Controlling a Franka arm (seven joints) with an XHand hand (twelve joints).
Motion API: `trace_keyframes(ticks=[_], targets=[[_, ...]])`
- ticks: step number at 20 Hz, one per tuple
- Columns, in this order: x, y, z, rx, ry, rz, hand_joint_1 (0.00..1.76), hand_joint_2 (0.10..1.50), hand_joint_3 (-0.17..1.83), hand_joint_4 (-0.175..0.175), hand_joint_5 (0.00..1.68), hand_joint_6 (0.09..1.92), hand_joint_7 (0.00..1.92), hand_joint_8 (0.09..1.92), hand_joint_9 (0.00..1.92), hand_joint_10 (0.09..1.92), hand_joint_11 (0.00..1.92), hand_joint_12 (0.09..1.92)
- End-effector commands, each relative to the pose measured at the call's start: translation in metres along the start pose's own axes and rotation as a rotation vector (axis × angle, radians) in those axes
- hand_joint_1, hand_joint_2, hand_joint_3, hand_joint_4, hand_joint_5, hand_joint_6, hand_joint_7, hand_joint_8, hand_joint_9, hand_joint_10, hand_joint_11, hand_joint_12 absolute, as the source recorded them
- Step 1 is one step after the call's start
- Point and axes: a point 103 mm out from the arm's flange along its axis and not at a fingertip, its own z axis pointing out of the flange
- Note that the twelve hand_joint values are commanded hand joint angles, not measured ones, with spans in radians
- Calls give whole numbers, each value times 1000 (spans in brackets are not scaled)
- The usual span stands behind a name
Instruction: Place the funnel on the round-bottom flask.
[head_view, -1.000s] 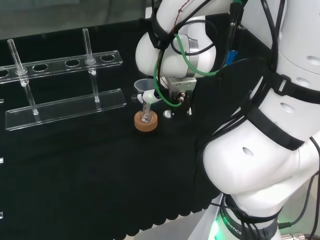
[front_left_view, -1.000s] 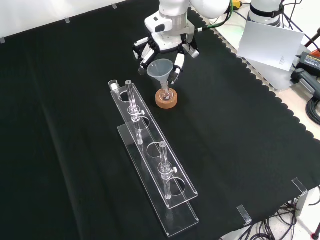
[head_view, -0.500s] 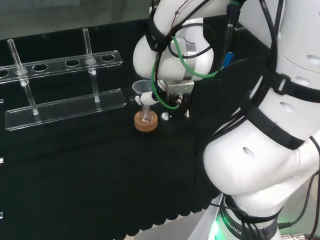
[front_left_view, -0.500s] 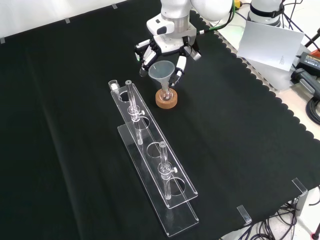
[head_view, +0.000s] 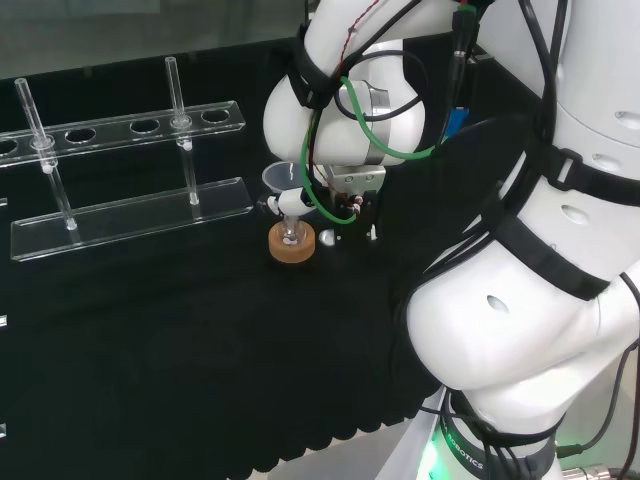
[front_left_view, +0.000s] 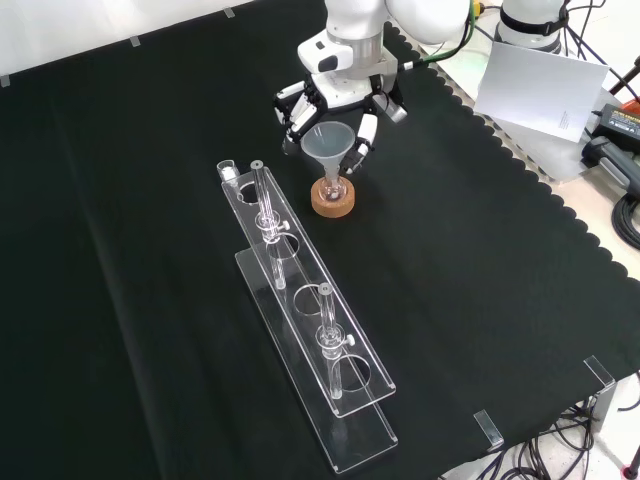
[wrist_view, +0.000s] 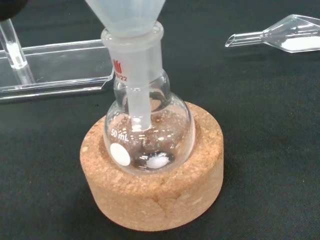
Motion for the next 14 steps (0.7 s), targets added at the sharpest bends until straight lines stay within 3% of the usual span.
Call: trace_keyframes(ticks=[1,4,7,14], targets=[[1,-3,-2,-1,3,-3,542,672,352,41,593,264,926,468,862,278,101,1467],[2,-5,-5,-11,8,-6,505,660,355,38,500,157,766,419,740,273,79,1485],[4,-7,-8,-15,2,-11,450,654,321,38,392,87,553,398,520,401,19,1508],[5,-11,-22,-46,-7,-19,408,662,266,38,314,87,430,416,367,569,0,1505]])
